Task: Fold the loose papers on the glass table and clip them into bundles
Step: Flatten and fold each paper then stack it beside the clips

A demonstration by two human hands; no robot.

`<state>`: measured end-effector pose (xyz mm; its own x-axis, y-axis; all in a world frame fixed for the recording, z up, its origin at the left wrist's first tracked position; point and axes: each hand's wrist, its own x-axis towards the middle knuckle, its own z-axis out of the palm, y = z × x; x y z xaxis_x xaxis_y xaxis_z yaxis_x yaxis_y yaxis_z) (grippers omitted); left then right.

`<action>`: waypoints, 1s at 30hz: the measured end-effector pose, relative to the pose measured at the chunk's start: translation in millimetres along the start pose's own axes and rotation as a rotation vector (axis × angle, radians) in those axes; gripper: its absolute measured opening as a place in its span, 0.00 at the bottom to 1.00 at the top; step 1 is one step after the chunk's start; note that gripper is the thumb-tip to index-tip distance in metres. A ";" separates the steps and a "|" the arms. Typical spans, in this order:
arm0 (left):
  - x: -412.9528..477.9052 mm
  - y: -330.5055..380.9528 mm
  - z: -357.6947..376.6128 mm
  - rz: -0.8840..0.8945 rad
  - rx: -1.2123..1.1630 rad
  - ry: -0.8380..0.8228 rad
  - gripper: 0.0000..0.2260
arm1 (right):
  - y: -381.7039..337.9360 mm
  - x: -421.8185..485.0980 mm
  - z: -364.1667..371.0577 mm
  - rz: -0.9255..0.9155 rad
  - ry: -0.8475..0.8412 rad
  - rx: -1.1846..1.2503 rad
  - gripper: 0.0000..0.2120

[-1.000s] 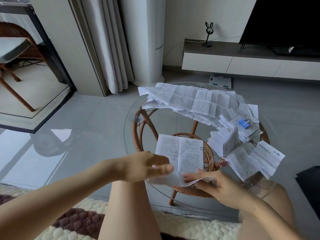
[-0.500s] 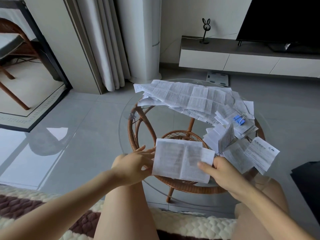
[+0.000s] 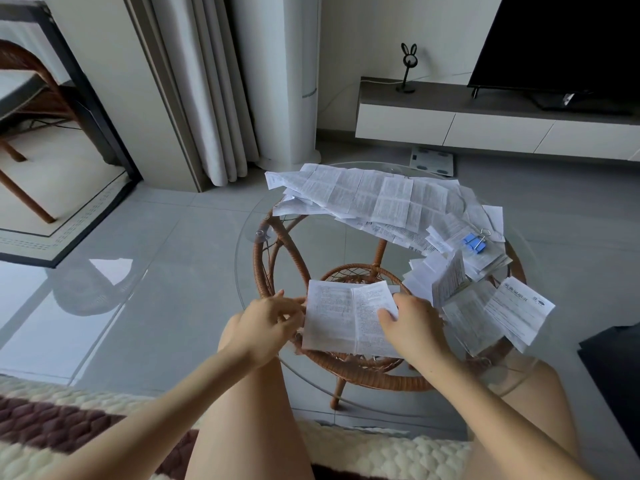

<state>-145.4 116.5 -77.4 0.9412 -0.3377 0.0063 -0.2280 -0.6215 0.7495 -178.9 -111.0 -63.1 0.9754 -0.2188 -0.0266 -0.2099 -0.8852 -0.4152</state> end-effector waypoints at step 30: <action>3.6 27.0 90.0 0.225 0.588 0.121 0.22 | -9.3 5.4 -7.2 0.010 -0.034 -0.098 0.12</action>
<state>-170.5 34.9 -116.8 0.8681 -0.4440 0.2218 -0.4893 -0.8405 0.2327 -172.2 -106.9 -52.9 0.9745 -0.2154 -0.0623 -0.2239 -0.9193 -0.3237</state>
